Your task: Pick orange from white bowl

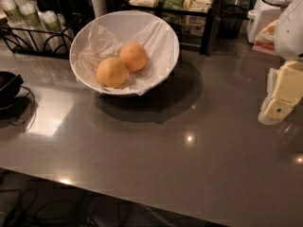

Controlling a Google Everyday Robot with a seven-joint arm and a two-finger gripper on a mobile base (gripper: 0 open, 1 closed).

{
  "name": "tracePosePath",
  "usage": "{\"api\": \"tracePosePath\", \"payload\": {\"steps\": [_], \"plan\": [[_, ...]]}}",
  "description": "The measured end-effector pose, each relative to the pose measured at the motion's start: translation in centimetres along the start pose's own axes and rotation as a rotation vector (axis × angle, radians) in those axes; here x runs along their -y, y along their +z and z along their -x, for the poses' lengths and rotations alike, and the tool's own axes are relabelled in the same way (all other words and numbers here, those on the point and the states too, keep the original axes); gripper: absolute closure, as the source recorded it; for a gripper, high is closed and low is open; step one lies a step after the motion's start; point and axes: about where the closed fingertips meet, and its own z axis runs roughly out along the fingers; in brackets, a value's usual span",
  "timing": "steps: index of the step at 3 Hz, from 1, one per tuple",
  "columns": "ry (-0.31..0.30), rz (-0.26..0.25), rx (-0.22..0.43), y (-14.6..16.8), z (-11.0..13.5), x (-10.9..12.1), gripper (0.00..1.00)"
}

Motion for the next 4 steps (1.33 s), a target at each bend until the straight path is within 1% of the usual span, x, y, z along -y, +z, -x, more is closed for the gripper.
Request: {"api": "tracePosePath", "payload": {"steps": [1, 2, 3, 4], "plan": [[0.0, 0.0, 0.0, 0.0, 0.0, 0.0, 0.0], [-0.008, -0.017, 0.027, 0.0, 1.0, 0.5, 0.0], [-0.057, -0.016, 0.091, 1.7, 4.9, 1.7, 0.0], [-0.141, -0.031, 0.145, 2.5, 9.4, 2.3, 0.0]]}}
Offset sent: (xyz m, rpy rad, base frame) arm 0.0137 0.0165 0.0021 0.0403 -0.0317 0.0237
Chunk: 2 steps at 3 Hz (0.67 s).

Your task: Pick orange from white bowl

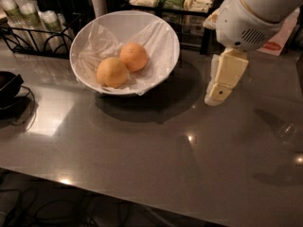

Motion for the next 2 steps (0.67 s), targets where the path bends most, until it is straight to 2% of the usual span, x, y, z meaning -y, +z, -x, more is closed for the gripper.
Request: {"api": "tracePosePath", "payload": {"steps": [1, 2], "plan": [[-0.09, -0.051, 0.039, 0.42, 4.47, 0.42, 0.0], [-0.09, -0.051, 0.04, 0.43, 4.47, 0.43, 0.0]]}}
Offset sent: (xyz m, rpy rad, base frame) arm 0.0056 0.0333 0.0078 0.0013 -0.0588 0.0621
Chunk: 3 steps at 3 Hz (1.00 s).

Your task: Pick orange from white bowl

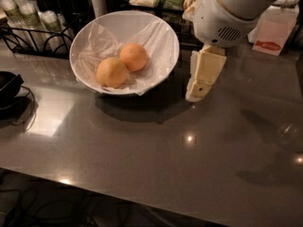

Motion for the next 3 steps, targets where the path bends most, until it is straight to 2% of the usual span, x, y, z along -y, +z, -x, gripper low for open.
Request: {"api": "tracePosePath", "payload": {"steps": [1, 2, 3], "plan": [[-0.012, -0.012, 0.043, 0.7, 0.6, 0.8, 0.0], [-0.081, -0.037, 0.141, 2.7, 3.9, 3.6, 0.0], [-0.168, -0.036, 0.215, 4.6, 7.5, 5.9, 0.0]]}}
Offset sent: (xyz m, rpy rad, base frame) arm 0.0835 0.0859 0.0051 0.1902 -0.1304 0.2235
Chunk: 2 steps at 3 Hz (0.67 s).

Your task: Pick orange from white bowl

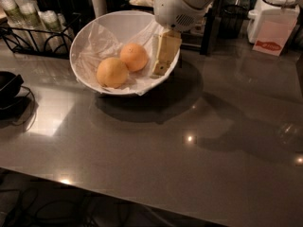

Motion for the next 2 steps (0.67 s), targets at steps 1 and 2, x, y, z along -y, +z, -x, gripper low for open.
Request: {"api": "tracePosePath", "payload": {"steps": [1, 2], "plan": [[-0.04, 0.017, 0.062, 2.2, 1.5, 2.4, 0.0], [-0.028, 0.043, 0.116, 4.3, 1.6, 4.3, 0.0]]}}
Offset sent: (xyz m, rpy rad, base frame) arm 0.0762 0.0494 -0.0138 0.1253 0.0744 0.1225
